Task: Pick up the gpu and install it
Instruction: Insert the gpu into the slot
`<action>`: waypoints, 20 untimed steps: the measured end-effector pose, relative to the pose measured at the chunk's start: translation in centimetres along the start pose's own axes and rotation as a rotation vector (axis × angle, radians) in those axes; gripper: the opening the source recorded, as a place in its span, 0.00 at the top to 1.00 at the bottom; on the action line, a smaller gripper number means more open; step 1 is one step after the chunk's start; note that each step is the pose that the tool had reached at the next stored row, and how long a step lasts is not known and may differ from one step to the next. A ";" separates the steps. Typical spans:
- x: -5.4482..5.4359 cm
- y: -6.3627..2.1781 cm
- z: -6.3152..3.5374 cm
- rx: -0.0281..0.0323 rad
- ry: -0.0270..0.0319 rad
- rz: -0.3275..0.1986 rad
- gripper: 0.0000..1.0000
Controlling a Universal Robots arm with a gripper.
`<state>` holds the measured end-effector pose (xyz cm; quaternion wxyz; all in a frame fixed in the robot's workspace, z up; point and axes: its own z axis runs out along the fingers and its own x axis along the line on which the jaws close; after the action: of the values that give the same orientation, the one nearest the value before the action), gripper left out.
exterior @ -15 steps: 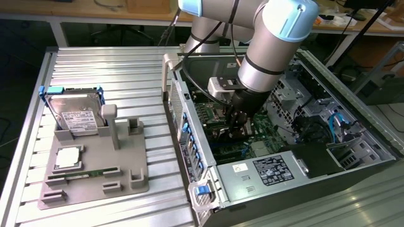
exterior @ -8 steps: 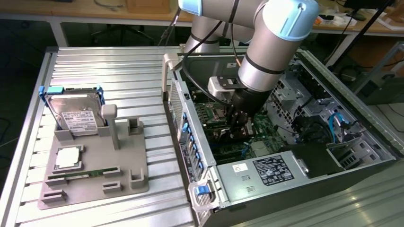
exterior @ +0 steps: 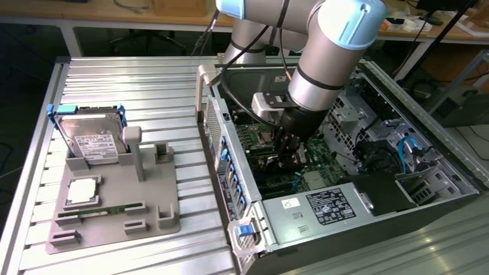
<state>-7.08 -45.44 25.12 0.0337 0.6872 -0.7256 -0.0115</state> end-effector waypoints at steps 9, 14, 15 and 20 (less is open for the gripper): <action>-0.2 0.02 -0.01 0.0000 0.0001 -0.001 0.73; -0.2 -0.01 -0.01 0.0002 0.0004 -0.006 0.73; -0.2 -0.01 -0.01 0.0002 0.0005 -0.006 0.73; -0.2 -0.06 -0.02 0.0001 0.0005 -0.006 0.73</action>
<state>-7.01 -45.22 25.13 0.0339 0.6892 -0.7237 -0.0114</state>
